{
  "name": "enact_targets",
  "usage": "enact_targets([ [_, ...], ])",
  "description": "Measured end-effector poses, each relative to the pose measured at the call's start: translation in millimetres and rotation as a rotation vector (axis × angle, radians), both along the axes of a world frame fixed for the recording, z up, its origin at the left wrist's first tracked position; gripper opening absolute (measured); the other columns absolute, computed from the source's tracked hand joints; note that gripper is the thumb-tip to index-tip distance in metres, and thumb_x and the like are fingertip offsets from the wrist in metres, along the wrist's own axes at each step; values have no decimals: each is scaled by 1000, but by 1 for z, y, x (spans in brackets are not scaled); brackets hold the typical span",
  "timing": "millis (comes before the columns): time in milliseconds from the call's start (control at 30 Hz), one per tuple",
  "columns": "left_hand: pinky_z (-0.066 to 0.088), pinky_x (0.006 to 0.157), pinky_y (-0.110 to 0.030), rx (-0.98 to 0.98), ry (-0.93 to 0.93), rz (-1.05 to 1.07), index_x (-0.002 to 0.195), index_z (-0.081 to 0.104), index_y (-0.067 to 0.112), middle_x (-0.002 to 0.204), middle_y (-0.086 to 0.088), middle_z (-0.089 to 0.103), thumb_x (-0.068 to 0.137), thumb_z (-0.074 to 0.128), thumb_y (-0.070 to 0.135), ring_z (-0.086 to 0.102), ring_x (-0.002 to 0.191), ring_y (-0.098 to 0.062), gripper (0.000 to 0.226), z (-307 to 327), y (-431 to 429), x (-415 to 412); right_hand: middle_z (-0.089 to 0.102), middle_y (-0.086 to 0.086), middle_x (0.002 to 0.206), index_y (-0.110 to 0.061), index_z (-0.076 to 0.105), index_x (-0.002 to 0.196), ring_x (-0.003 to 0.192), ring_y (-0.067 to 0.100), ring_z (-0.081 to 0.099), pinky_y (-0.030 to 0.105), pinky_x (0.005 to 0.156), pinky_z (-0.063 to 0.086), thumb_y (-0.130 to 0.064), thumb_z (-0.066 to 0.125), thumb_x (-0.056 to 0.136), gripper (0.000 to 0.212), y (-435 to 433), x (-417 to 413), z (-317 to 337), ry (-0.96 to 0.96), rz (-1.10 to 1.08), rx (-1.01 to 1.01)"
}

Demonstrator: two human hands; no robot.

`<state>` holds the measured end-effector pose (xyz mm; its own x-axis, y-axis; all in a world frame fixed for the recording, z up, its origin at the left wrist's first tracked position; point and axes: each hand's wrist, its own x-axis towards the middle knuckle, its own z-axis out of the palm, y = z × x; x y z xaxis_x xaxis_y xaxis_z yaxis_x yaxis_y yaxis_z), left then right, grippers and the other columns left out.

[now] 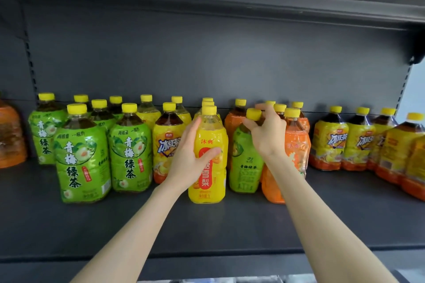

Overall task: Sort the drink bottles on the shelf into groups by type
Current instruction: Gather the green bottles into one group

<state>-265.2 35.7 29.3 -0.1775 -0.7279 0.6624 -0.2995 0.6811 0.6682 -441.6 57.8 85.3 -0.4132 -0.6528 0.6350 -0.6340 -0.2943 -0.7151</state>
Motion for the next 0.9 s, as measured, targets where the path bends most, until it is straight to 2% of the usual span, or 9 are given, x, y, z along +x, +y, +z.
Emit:
enact_targets([
  [133, 15, 112, -30, 16, -81, -20, 150, 5, 32, 158, 12, 4, 85, 60, 44, 5, 139, 0, 85, 2, 2, 2, 69, 7, 97, -17, 57, 119, 91, 27, 64, 38, 81, 53, -18, 71, 86, 36, 26, -1, -7, -57, 39, -101],
  [200, 12, 112, -31, 32, -77, -1, 150, 2, 33, 158, 12, -1, 83, 55, 54, 1, 142, -2, 87, -3, 9, 2, 69, 6, 102, -22, 57, 115, 95, 23, 66, 38, 84, 56, -17, 72, 85, 34, 41, -1, -8, -108, 110, -129],
  [300, 22, 114, -35, -20, 73, 72, 144, 25, 32, 148, 11, 22, 82, 54, 63, 18, 138, -7, 76, -20, 30, 1, 69, 6, 107, -28, 55, 109, 101, 23, 67, 38, 85, 57, -13, 73, 84, 35, 63, 2, -9, -158, 230, -140],
  [400, 28, 109, -33, -66, 156, 87, 122, 44, 37, 123, 22, 38, 77, 48, 65, 31, 124, 4, 53, -34, 54, 5, 71, 4, 97, -23, 57, 109, 89, 18, 70, 30, 76, 59, -6, 72, 83, 35, 81, 10, -9, -207, 387, -165],
  [500, 18, 107, -34, -29, 99, 98, 111, 45, 52, 123, 28, 36, 75, 44, 69, 27, 123, 10, 40, -46, 69, 15, 72, 0, 90, -13, 56, 116, 79, 9, 70, 20, 68, 55, -1, 69, 84, 37, 93, 29, -8, -215, 533, -174],
  [567, 22, 112, -41, 89, 107, -31, 115, 47, 56, 128, 26, 43, 75, 47, 71, 33, 129, 2, 43, -48, 77, 27, 73, -1, 90, -10, 56, 117, 79, 10, 70, 20, 68, 54, 0, 68, 85, 36, 92, 47, -10, -218, 610, -174],
  [633, 34, 108, -33, 248, 197, -232, 120, 47, 55, 129, 27, 52, 81, 51, 65, 42, 128, -2, 40, -47, 84, 42, 74, -1, 91, -10, 56, 115, 81, 12, 71, 23, 70, 55, 0, 66, 86, 32, 87, 67, -13, -219, 662, -179],
  [733, 40, 89, -8, 295, 273, -355, 124, 47, 38, 118, 32, 60, 91, 45, 36, 51, 116, 10, 34, -40, 90, 68, 74, 0, 94, -6, 56, 118, 84, 13, 70, 27, 75, 56, -1, 65, 88, 32, 76, 98, -17, -187, 649, -192],
  [900, 44, 80, -7, 253, 323, -304, 123, 54, 16, 110, 17, 67, 94, 43, 19, 60, 105, 5, 31, -38, 77, 110, 69, -3, 102, -12, 58, 118, 96, 11, 66, 30, 89, 53, -16, 68, 88, 31, 53, 151, -25, -146, 496, -255],
])
